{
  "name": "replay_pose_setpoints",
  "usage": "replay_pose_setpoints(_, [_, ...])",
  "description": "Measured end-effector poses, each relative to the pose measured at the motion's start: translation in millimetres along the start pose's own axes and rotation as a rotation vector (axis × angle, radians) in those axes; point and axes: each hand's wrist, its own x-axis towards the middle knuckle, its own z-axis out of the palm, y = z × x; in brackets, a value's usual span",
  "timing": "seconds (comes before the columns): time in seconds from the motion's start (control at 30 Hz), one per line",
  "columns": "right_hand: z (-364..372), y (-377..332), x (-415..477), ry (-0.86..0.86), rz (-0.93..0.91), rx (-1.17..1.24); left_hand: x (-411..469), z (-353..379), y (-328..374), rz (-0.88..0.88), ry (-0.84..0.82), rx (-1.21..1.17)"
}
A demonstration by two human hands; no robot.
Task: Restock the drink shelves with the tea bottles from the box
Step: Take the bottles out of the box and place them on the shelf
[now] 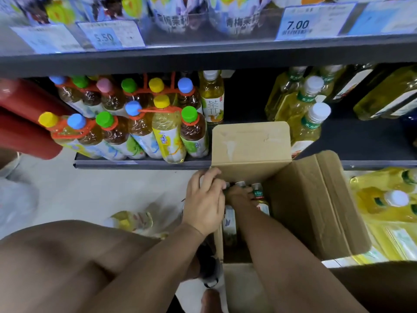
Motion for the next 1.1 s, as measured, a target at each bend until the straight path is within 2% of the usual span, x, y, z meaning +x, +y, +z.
replay_pose_setpoints(0.07, [3.7, 8.6, 2.3, 0.028, 0.058, 0.110, -0.6, -0.5, 0.6, 0.002, -0.004, 0.010])
replay_pose_setpoints(0.1, [20.9, 23.3, 35.7, 0.032, 0.063, 0.103, -0.1, -0.7, 0.7, 0.002, -0.004, 0.015])
replay_pose_setpoints(0.23, [49.5, 50.6, 104.5, -0.048, -0.084, 0.125, 1.6, -2.5, 2.3, -0.012, -0.028, 0.042])
replay_pose_setpoints(0.37, [7.4, 47.2, 15.0, 0.046, -0.108, 0.187, 1.4, -5.1, 4.5, -0.030, -0.066, 0.092])
replay_pose_setpoints(0.7, [4.0, 79.9, -35.0, 0.325, -0.146, 0.328, 0.4, -8.5, 15.1, -0.052, -0.113, 0.283])
replay_pose_setpoints(0.83, [-18.6, 79.8, -70.4, 0.459, -0.252, 0.353, 4.7, -26.7, 41.8, -0.156, -0.257, 0.408])
replay_pose_setpoints(0.9, [-31.6, 80.8, -82.4, 0.512, -0.297, 0.361, 7.8, -37.1, 61.1, -0.195, -0.328, 0.361])
replay_pose_setpoints(1.0, [-57.1, 83.6, -102.6, 0.607, -0.403, 0.393, 15.7, -53.2, 87.8, -0.226, -0.420, 0.059])
replay_pose_setpoints(1.1, [-89.9, 76.9, -167.5, 0.685, -0.536, 0.514, 24.7, -80.4, 110.6, -0.240, -0.289, -0.181])
